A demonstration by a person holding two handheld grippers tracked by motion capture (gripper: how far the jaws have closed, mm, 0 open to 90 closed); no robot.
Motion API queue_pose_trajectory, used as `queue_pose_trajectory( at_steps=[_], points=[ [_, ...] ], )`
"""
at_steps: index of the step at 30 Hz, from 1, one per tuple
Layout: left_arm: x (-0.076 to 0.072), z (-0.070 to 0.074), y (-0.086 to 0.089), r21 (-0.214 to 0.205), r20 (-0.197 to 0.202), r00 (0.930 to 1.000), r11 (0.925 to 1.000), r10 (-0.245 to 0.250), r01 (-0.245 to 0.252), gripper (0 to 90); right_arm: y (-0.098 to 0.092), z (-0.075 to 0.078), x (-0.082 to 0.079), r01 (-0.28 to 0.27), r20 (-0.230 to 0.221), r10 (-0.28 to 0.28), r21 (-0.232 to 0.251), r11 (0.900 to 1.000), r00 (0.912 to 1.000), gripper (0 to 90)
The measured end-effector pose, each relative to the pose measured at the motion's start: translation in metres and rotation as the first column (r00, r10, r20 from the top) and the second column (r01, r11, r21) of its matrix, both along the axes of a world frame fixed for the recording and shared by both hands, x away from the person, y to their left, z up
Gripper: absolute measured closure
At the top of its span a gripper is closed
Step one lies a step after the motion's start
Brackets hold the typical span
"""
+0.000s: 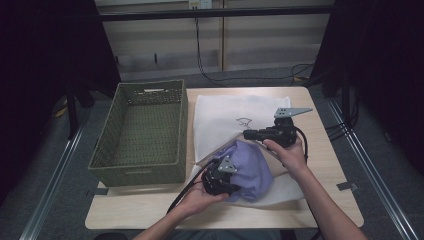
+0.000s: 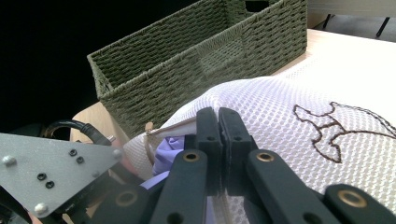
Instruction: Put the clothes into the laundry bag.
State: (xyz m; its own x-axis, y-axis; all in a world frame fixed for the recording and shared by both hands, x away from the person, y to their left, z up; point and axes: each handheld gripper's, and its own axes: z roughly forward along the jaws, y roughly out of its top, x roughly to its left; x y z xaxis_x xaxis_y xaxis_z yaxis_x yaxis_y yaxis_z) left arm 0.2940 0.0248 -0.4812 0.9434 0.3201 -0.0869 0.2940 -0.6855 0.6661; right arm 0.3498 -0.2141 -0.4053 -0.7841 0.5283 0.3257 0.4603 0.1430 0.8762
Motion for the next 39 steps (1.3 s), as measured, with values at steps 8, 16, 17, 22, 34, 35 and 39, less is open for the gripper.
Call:
queue_pose_trajectory(
  at_steps=[8,16,17,22,34,35,39],
  points=[
    [0.007,0.005,-0.001,-0.015,-0.005,0.9999,0.9998,0.009,-0.009,79.0,0.001,0.000,0.000,-0.002,0.001,0.002,0.000,1.0000,1.0000,88.4],
    [0.009,0.011,-0.001,-0.068,-0.017,0.9988,0.9966,0.045,-0.046,82.0,0.002,0.001,-0.001,-0.005,0.005,0.005,0.003,1.0000,1.0000,88.4],
    [0.012,0.013,0.001,-0.064,-0.020,0.9980,0.9961,0.060,-0.061,81.9,0.001,0.001,-0.001,-0.006,0.004,0.006,0.003,1.0000,1.0000,88.4],
    [0.016,0.016,0.000,-0.073,-0.018,0.9972,0.9946,0.072,-0.074,81.9,0.001,0.000,-0.001,-0.006,-0.002,0.006,0.006,1.0000,1.0000,88.4],
    [0.033,0.026,0.004,-0.128,-0.029,0.9893,0.9811,0.143,-0.146,82.0,0.003,0.001,-0.004,-0.006,0.002,0.006,0.012,0.9999,1.0000,88.4],
    [0.035,0.023,0.002,-0.121,-0.028,0.9883,0.9809,0.150,-0.152,82.0,0.004,0.001,-0.004,-0.008,-0.002,0.008,0.009,0.9999,1.0000,88.4],
    [0.040,0.020,-0.002,-0.138,-0.029,0.9850,0.9753,0.170,-0.172,82.0,0.005,0.001,-0.005,-0.009,-0.001,0.009,0.011,0.9999,1.0000,88.4]
  ],
)
